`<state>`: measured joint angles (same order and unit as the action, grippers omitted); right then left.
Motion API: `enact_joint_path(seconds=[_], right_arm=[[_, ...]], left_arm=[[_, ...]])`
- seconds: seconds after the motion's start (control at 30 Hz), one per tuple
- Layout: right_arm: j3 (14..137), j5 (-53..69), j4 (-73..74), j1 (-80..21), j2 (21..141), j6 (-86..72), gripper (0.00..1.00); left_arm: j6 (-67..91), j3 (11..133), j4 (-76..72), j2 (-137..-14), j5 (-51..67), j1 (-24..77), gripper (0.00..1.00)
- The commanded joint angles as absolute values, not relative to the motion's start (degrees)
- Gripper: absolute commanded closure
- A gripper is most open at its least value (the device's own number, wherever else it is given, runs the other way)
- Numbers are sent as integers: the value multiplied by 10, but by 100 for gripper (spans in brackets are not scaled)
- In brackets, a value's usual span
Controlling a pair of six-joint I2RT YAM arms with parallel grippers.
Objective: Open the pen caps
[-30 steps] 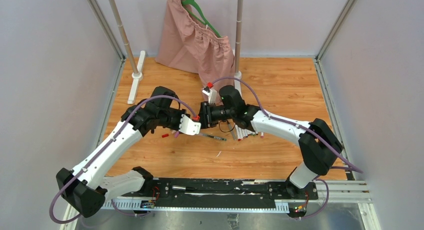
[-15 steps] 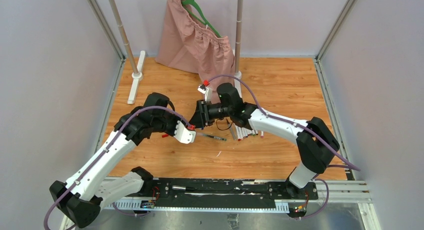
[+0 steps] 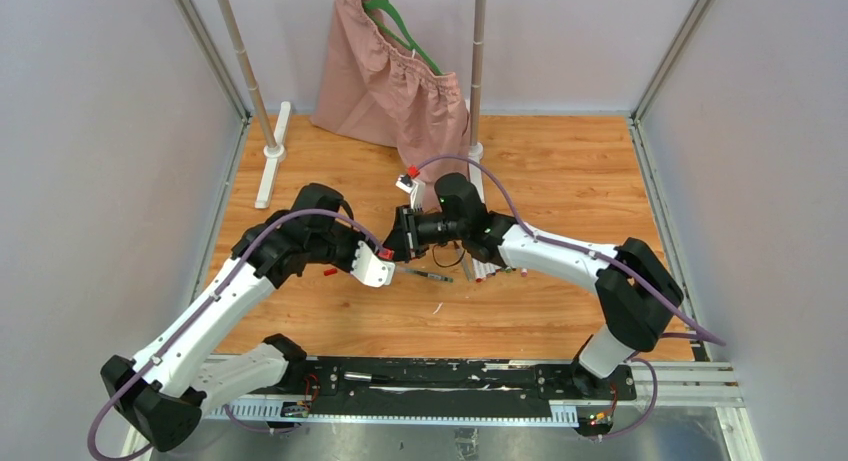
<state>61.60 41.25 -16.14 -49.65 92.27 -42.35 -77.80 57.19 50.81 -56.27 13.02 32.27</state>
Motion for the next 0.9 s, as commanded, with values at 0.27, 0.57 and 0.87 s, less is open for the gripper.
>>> enact_joint_path(seconds=[0.27,0.57,0.87], right_arm=[[575,376,-110,-498,872,-398,100],[499,353,-62,-499,791,-380,100],[488,326,6,-499,746,-353,100]], left_arm=[[-813,549,494,-550,33,324,100],[-821,560,469,-594,10,278,100],[-816,562,423,-629,-65,271,100]])
